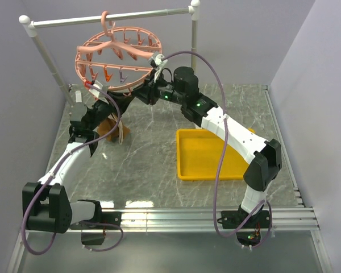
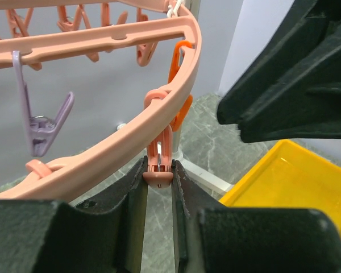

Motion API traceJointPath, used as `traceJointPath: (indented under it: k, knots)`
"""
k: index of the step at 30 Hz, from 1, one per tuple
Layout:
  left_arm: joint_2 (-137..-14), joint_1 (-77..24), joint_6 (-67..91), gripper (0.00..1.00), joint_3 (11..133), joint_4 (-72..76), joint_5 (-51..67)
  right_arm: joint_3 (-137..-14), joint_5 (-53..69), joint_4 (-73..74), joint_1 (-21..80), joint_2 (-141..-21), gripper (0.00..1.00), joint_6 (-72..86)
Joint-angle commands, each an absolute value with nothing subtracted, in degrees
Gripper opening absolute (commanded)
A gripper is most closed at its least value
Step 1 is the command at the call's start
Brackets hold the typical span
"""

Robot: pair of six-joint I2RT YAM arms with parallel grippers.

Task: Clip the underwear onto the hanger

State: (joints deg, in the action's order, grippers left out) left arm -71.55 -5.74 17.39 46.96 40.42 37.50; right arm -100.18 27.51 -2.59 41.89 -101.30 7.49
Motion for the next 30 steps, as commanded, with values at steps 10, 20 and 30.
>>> traceJointPath:
  k: [10, 20, 30]
  knots:
    - [-66.1, -6.9, 12.7, 0.17, 51.0, 29.3, 35.2, -102.6, 20.7, -6.1, 43.4, -103.5, 0.28, 11.3]
    - [-65.4, -7.3, 12.7, 0.18, 52.5, 25.8, 34.8, -102.8, 19.2, -8.4, 44.5, -104.4, 0.27, 12.9]
    - [-64.5, -7.8, 12.0, 0.19, 52.7, 22.9, 36.1, -102.5, 16.2, -10.5, 45.7, -105.5, 0.25, 13.6]
